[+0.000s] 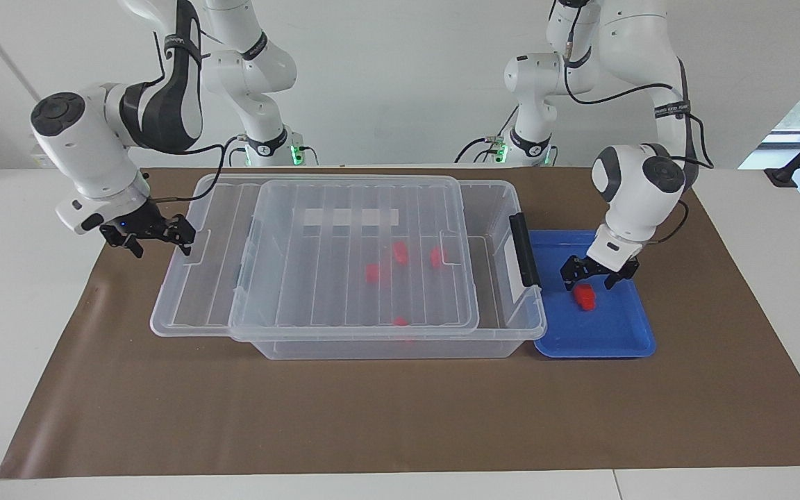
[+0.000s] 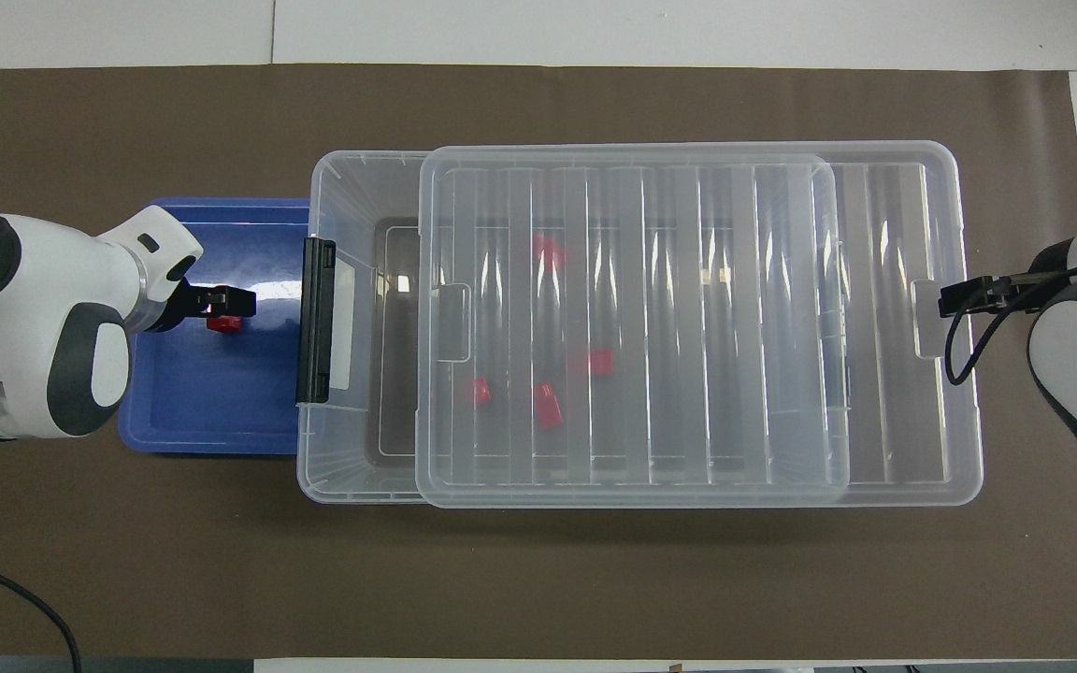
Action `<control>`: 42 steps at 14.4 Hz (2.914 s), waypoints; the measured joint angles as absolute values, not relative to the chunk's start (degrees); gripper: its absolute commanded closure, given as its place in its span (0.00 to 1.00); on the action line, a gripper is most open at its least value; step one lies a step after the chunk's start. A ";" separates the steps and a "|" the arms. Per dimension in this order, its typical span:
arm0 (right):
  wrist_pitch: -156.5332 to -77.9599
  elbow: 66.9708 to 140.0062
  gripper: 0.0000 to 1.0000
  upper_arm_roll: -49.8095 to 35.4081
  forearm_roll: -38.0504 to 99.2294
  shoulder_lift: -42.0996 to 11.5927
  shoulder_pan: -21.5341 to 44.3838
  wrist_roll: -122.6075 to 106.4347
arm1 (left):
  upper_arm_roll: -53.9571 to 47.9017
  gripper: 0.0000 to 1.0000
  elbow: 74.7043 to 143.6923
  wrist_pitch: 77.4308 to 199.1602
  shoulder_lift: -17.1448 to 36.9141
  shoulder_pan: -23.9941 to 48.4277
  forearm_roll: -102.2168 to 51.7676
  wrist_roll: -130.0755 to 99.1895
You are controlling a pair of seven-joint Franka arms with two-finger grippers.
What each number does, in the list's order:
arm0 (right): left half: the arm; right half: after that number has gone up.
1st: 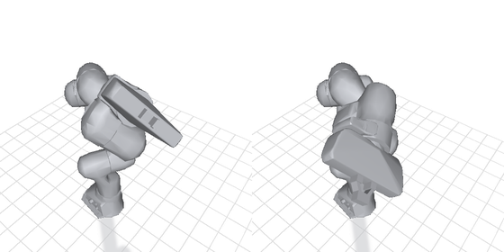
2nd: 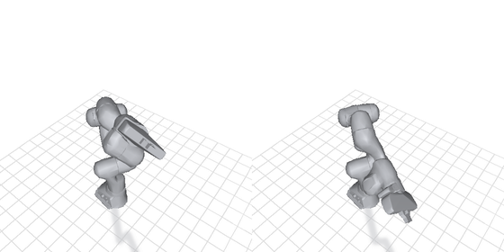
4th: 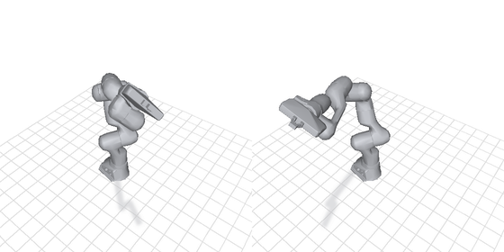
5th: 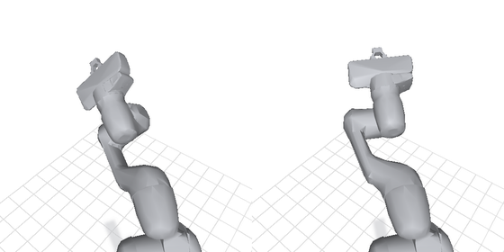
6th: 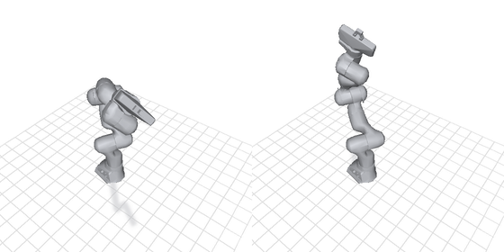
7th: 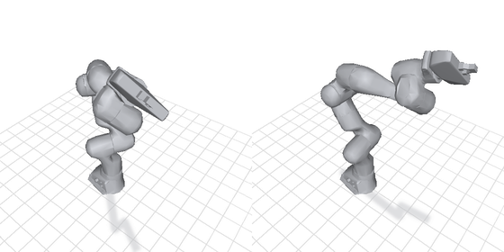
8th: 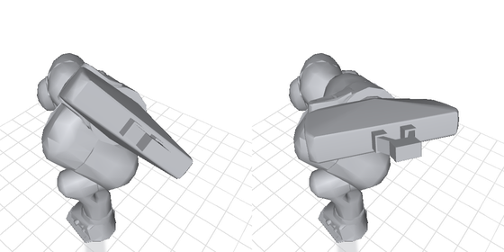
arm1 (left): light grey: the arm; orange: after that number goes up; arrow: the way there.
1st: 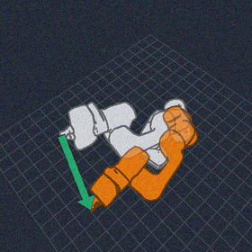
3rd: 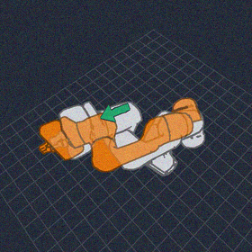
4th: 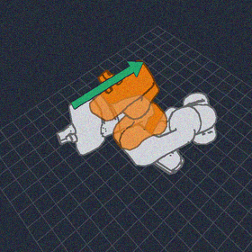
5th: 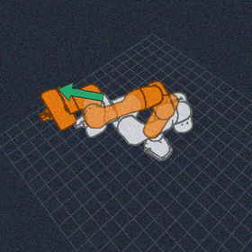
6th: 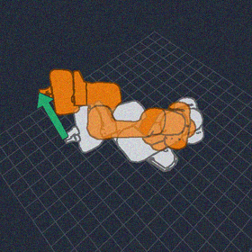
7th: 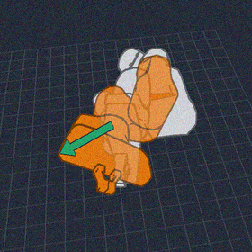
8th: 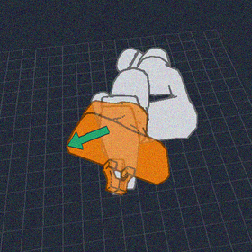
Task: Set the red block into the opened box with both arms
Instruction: 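Slide the lid open with the right gripper while the left gripper grasps the block, then carry the red block with the left gripper over the opened box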
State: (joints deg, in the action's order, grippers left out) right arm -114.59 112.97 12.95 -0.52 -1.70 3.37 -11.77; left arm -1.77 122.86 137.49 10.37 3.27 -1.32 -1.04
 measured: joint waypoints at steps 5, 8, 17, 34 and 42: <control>-114.73 113.03 0.00 15.21 -0.52 -1.72 3.36 -15.52 | -1.62 1.00 123.49 139.18 11.83 3.25 -1.32 -1.04; -114.75 113.04 0.00 16.32 -0.52 -1.73 3.35 -17.03 | -1.42 1.00 123.50 139.62 11.83 3.24 -1.32 -1.05; -114.86 113.05 0.00 19.21 -0.52 -1.73 3.34 -21.65 | -1.31 1.00 120.56 129.03 3.50 3.19 -1.32 -1.16; -114.88 113.05 0.00 20.80 -0.52 -1.78 3.34 -23.46 | -7.20 1.00 109.92 119.24 3.71 21.82 -1.00 -12.07; -112.46 109.05 0.00 19.29 0.64 -2.18 3.62 -23.54 | -7.13 1.00 110.02 127.87 13.77 25.02 0.72 -19.55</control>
State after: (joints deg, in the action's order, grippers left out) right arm -112.46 109.05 19.29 0.64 -2.18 3.62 -23.54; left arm -7.13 110.02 127.87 13.77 25.02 0.72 -19.55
